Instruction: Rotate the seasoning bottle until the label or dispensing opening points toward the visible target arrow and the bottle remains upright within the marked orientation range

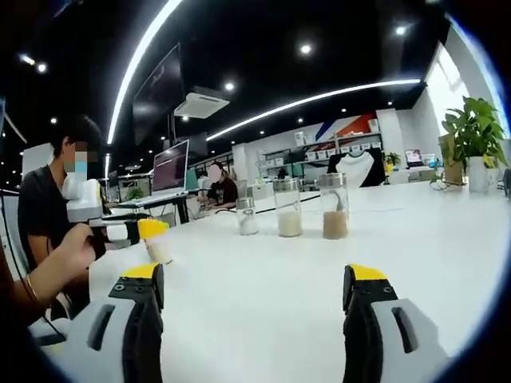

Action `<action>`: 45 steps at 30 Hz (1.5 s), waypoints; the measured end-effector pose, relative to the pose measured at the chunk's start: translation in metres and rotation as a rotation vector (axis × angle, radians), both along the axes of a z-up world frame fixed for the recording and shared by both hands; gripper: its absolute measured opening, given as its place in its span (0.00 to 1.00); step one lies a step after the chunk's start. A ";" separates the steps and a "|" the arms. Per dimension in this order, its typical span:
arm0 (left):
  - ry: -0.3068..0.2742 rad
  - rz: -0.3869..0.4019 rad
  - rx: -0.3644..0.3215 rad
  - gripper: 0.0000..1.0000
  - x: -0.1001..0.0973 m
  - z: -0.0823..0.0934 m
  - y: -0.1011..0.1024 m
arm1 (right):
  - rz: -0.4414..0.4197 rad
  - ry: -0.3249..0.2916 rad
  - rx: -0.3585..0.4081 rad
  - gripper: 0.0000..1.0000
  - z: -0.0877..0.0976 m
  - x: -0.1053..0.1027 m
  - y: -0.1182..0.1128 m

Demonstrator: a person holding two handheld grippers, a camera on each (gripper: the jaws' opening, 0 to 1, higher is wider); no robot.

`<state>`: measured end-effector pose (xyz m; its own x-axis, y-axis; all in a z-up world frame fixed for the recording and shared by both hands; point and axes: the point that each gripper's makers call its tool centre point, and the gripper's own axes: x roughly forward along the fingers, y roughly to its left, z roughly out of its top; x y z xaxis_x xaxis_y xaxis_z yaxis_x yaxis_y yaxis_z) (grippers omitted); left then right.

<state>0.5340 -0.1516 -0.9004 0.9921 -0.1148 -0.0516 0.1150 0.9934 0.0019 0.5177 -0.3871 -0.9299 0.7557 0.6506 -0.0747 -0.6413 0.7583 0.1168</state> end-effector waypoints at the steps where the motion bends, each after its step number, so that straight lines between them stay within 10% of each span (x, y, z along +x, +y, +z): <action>1: -0.006 -0.004 -0.021 0.97 0.001 0.003 -0.003 | -0.002 -0.004 0.002 0.96 0.001 0.000 0.000; 12: -0.062 -0.009 0.039 0.98 0.020 0.035 -0.021 | -0.006 -0.019 -0.007 0.92 0.005 0.001 -0.006; 17: -0.176 -0.054 -0.064 0.94 0.028 0.062 -0.039 | -0.031 -0.021 -0.079 0.86 -0.001 0.002 -0.016; 30: -0.131 -0.159 -0.011 0.96 0.076 0.070 -0.080 | -0.065 -0.016 -0.085 0.84 -0.002 -0.001 -0.035; 45: -0.118 -0.044 -0.021 0.95 0.127 0.068 -0.087 | -0.109 -0.031 -0.117 0.80 0.005 -0.002 -0.055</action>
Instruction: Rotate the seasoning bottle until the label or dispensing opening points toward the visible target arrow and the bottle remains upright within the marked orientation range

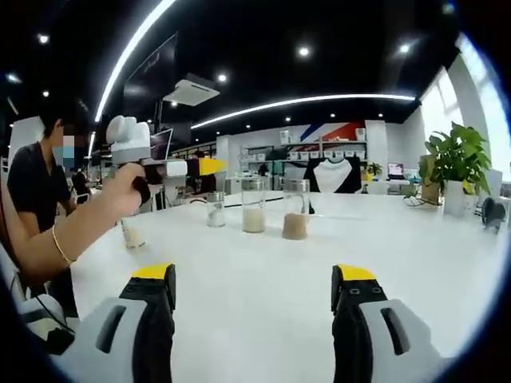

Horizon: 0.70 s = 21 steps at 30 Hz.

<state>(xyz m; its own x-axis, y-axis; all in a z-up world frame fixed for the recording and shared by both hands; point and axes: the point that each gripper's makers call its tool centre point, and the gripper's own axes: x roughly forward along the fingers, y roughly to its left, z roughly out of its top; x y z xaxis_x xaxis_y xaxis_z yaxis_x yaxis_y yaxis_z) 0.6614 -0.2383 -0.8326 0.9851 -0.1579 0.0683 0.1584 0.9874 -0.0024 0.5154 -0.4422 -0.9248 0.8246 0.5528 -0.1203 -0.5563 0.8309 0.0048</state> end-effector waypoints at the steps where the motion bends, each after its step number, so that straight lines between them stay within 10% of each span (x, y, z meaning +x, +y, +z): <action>1: -0.003 0.007 -0.004 0.94 0.003 0.001 0.001 | -0.002 -0.003 -0.002 0.80 0.001 0.000 -0.001; 21: 0.072 0.195 0.016 0.89 0.067 -0.030 0.041 | -0.058 -0.007 -0.020 0.79 0.004 0.000 -0.023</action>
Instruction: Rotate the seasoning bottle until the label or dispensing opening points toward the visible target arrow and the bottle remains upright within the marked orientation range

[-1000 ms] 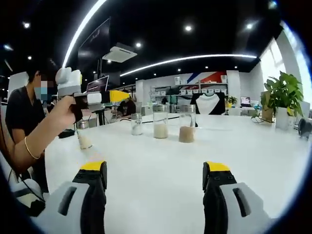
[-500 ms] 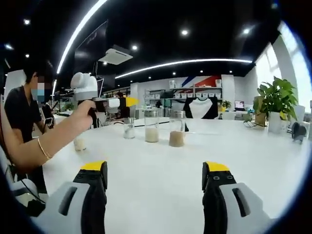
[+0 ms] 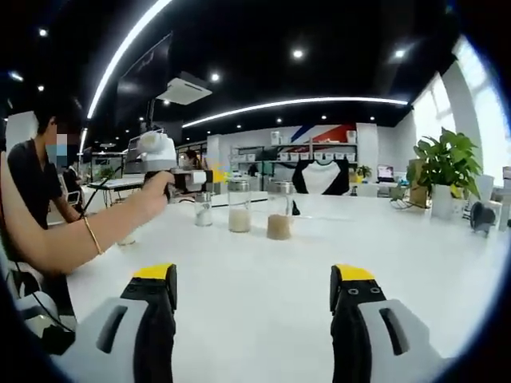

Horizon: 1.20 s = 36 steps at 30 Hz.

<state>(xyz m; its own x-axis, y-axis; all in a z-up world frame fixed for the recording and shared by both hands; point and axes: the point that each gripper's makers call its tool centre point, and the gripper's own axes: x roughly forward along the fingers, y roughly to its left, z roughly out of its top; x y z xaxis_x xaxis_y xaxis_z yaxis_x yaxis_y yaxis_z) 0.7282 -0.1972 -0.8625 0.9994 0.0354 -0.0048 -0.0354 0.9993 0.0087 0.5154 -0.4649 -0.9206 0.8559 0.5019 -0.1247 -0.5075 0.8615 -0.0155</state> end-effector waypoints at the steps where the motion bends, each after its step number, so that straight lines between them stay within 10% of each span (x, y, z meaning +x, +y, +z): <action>1: -0.002 0.005 -0.003 0.89 0.001 -0.001 0.001 | 0.001 0.003 -0.003 0.79 -0.001 0.001 0.000; 22: 0.078 -0.037 -0.070 0.79 0.030 -0.050 0.009 | 0.018 0.031 -0.021 0.77 -0.010 0.011 0.009; 36: 0.101 -0.039 -0.052 0.55 0.039 -0.068 0.015 | 0.027 0.069 0.009 0.75 -0.023 0.018 0.013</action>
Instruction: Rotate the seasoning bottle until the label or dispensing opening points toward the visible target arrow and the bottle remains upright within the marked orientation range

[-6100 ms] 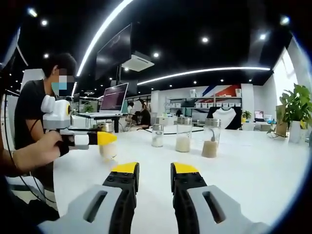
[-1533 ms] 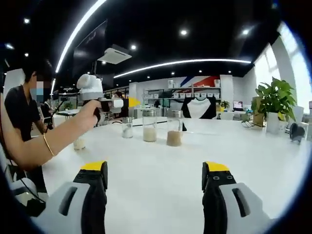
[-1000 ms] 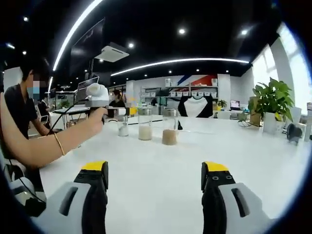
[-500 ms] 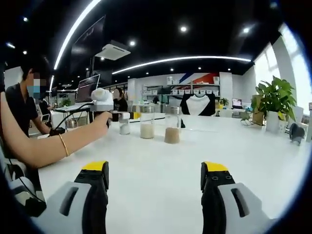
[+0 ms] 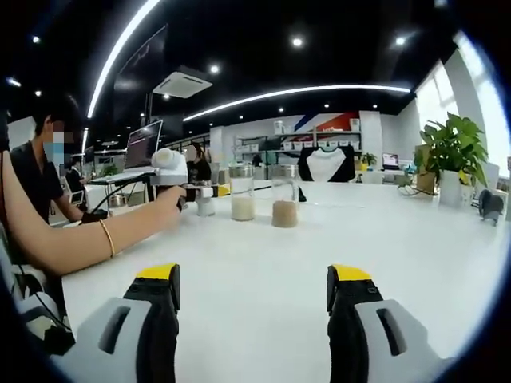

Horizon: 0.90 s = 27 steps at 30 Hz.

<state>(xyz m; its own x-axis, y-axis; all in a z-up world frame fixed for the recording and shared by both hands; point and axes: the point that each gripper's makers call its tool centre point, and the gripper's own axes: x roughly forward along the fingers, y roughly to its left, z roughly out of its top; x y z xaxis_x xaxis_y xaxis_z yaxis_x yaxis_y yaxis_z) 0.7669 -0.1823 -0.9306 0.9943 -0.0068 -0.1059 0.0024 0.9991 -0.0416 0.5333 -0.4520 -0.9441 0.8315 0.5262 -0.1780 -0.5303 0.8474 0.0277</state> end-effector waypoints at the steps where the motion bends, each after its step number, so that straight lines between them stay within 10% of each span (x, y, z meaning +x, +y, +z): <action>1: -0.002 -0.001 -0.004 0.53 0.000 0.000 0.001 | 0.002 0.001 0.002 0.75 0.000 0.000 0.001; 27: -0.050 -0.004 0.021 0.41 0.012 0.004 0.011 | 0.027 -0.003 0.010 0.74 0.000 0.001 0.012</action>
<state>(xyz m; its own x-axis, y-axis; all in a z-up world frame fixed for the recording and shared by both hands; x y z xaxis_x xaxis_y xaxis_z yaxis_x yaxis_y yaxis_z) 0.7786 -0.1713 -0.9268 0.9984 -0.0090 -0.0561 0.0079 0.9998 -0.0202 0.5348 -0.4400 -0.9437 0.8176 0.5502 -0.1697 -0.5530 0.8324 0.0347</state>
